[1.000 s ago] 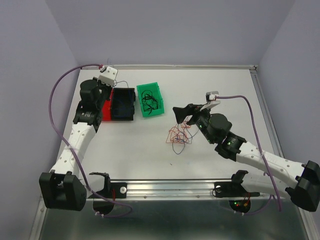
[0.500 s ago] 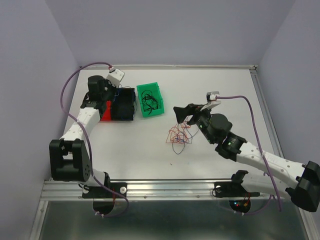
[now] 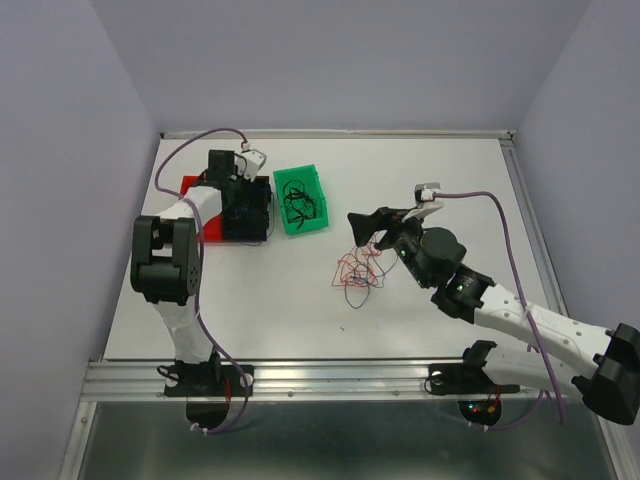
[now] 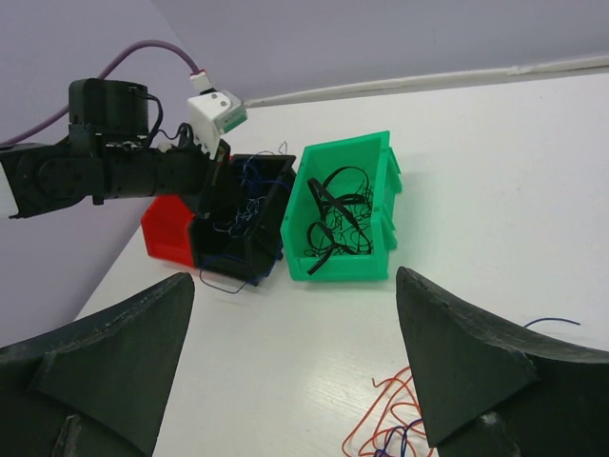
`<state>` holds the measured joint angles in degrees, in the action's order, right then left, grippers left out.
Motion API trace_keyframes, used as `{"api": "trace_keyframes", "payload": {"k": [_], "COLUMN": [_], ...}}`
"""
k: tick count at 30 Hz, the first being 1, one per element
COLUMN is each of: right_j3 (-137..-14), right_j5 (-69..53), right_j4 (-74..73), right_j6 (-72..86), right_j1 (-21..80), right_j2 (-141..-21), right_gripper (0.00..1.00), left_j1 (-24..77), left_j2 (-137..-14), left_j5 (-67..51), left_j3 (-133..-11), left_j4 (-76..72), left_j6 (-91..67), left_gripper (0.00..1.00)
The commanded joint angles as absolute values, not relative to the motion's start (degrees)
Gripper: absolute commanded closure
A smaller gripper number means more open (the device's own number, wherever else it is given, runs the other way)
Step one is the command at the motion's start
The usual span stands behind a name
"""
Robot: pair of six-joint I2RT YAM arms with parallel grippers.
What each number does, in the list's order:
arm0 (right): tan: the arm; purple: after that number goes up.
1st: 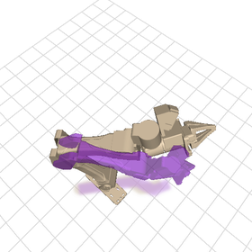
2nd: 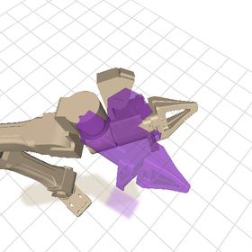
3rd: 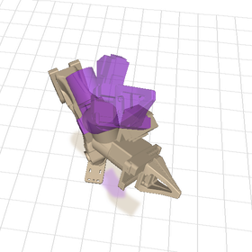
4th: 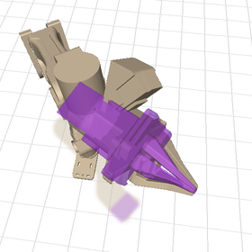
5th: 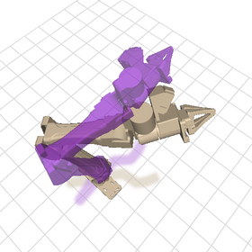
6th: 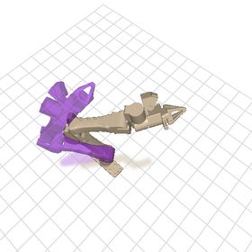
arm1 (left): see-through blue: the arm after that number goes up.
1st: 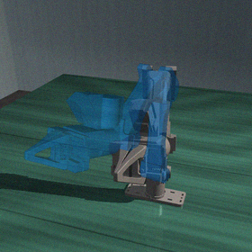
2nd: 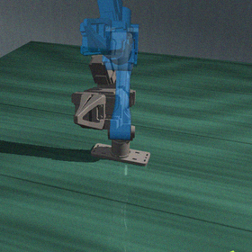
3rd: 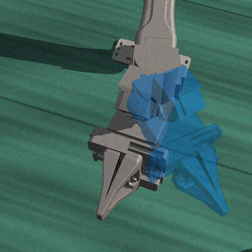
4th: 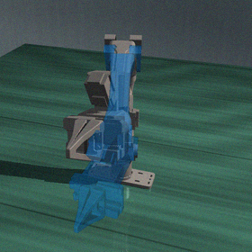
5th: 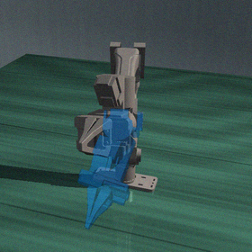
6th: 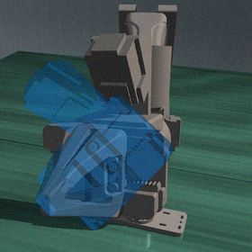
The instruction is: Untangle the cables
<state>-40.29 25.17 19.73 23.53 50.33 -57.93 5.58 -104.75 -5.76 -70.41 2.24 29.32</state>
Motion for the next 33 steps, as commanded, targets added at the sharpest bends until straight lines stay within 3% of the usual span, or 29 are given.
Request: {"api": "trace_keyframes", "payload": {"k": [1, 10, 11, 15, 20, 28, 33], "right_j3": [-38.94, -39.46, -39.72, -39.73, -39.73, -39.99, -39.9], "right_j5": [26.8, 26.9, 26.81, 27.16, 27.25, 27.07, 27.07], "right_j4": [21.01, 20.13, 19.87, 19.69, 19.69, 19.6, 19.51], "right_j6": [22.76, 22.94, 22.94, 23.03, 23.12, 23.2, 23.2], "right_j1": [50.71, 50.71, 50.71, 50.71, 50.71, 50.71, 50.71], "right_j2": [-56.95, -57.83, -58.18, -58.27, -58.01, -58.53, -58.45], "right_gripper": [0.09, 0.09, 0.09, 0.09, 0.09, 0.09, 0.09], "left_j1": [6.24, 6.94, 6.86, 6.86, 6.94, 6.94, 6.33], "left_j2": [-105.73, -109.6, -107.86, -100.3, -93.09, -87.8, -93.92], "left_j5": [-4.58, -2.9, -2.9, -2.55, -2.72, -2.98, -3.95], "left_j3": [-75.58, -76.11, -75.24, -72.07, -70.84, -71.01, -83.62], "left_j4": [7.29, 8.09, 8.0, 6.94, 11.42, 17.74, 23.44], "left_j6": [26.38, 25.57, 25.58, 25.93, 27.68, 31.55, 31.47], "left_gripper": [1.0, 0.99, 0.87, 0.65, 0.48, 0.37, 0.34]}}
